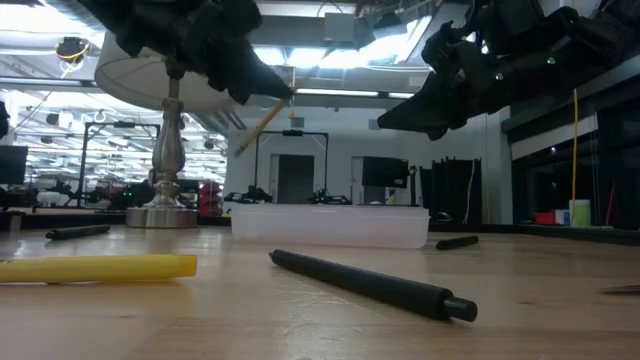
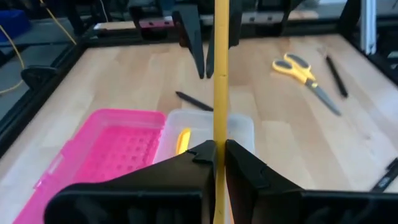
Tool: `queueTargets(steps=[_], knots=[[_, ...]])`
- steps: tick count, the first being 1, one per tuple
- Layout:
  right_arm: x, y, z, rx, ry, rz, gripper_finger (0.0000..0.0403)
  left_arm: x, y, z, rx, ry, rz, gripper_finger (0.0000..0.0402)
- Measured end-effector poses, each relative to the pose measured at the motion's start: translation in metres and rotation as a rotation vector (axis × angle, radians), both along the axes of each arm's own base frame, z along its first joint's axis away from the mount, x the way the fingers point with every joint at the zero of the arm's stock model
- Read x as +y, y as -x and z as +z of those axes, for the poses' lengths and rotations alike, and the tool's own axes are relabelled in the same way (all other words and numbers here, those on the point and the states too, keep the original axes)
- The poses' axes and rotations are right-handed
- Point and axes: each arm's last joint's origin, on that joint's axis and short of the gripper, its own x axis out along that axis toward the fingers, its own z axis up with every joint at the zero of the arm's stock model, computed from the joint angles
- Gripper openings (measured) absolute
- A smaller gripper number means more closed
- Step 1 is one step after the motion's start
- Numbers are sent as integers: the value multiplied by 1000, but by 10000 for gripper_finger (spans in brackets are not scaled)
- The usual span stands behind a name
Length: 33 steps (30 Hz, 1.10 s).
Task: Pick & place school supplies into a supply box
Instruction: Put the yellow pencil into the transparent supply box
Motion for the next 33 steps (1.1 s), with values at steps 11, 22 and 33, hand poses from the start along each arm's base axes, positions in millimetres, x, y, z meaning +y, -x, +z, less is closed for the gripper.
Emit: queueTargets(steps=[11, 22, 33], knots=[[9, 3, 9, -37, -151, 261, 28, 17, -44, -11, 214, -29, 16, 13], [21, 15, 34, -141, -66, 348, 28, 25, -87, -21, 368, -18, 10, 13], [22, 18, 38, -142, -7, 272, 28, 10, -101, -48, 455, 13, -24, 13]])
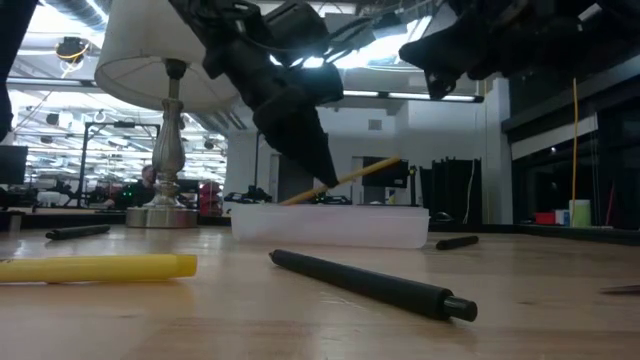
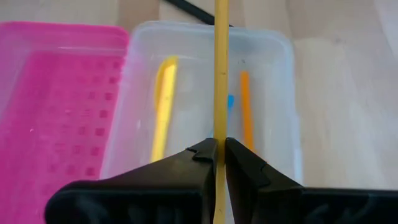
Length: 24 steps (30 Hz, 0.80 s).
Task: Pick & place school supplies into a supply box
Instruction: Put the yellow pencil into the transparent supply box
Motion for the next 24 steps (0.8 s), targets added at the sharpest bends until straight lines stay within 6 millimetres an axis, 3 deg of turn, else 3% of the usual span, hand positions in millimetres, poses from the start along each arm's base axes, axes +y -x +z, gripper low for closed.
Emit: queueTargets(steps=[24], knots=[[-1, 0, -3, 27, 7, -38, 28, -4, 2, -3, 33, -56, -27, 31]])
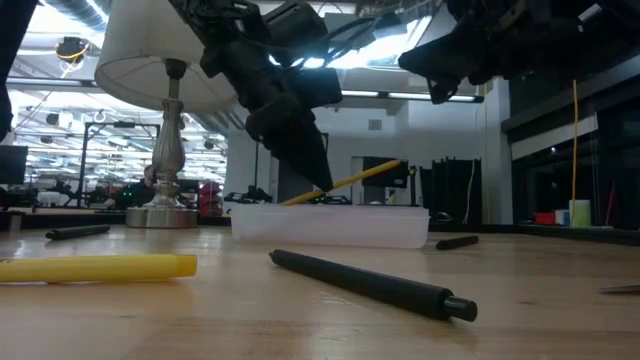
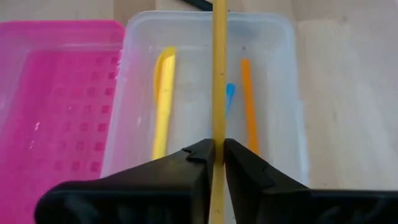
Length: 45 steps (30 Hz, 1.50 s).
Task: Pick & place school supplies into a supply box
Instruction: Put the yellow pencil into the transparent supply box, then put the black pen into the transparent supply box
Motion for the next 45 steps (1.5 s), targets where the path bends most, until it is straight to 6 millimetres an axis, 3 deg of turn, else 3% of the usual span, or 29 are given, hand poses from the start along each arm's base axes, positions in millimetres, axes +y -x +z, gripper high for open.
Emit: queueTargets(steps=[14, 24, 31, 40, 45], knots=[[0, 0, 0, 4, 0, -1, 28, 2, 1, -1, 2, 63, 147, 38], [0, 0, -1, 15, 0, -1, 28, 2, 0, 1, -10, 60, 141, 38], [0, 0, -1, 15, -2, 0, 28, 1, 7, 17, -34, 17, 89, 35], [0, 0, -2, 24, -4, 1, 28, -1, 35, 68, -138, -15, 79, 23], [0, 0, -3, 25, -4, 1, 28, -1, 63, 70, -166, -52, 145, 13]])
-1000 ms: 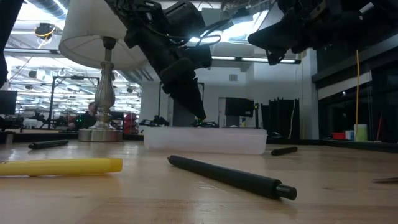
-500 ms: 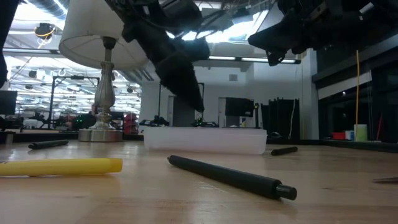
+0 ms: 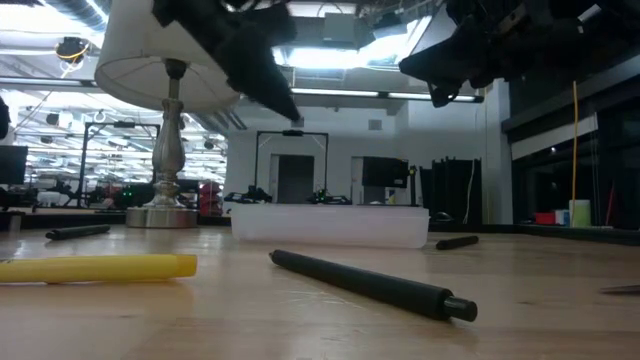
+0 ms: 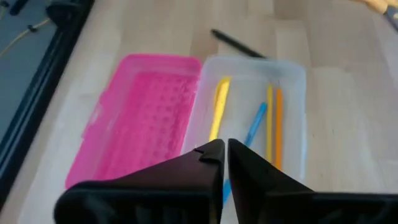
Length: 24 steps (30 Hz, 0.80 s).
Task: Pick & place school supplies into a supply box
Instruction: Put the black pen into the transparent supply box
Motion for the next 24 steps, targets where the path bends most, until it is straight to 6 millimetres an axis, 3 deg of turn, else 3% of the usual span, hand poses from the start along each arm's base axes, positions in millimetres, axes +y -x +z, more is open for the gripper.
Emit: queueTargets(steps=[15, 24], knots=[[0, 0, -1, 9, -2, -3, 28, -8, 83, -24, -282, 58, 46, 2], [0, 0, -1, 8, -3, -3, 28, -9, 106, -25, -433, 49, 40, 3]])
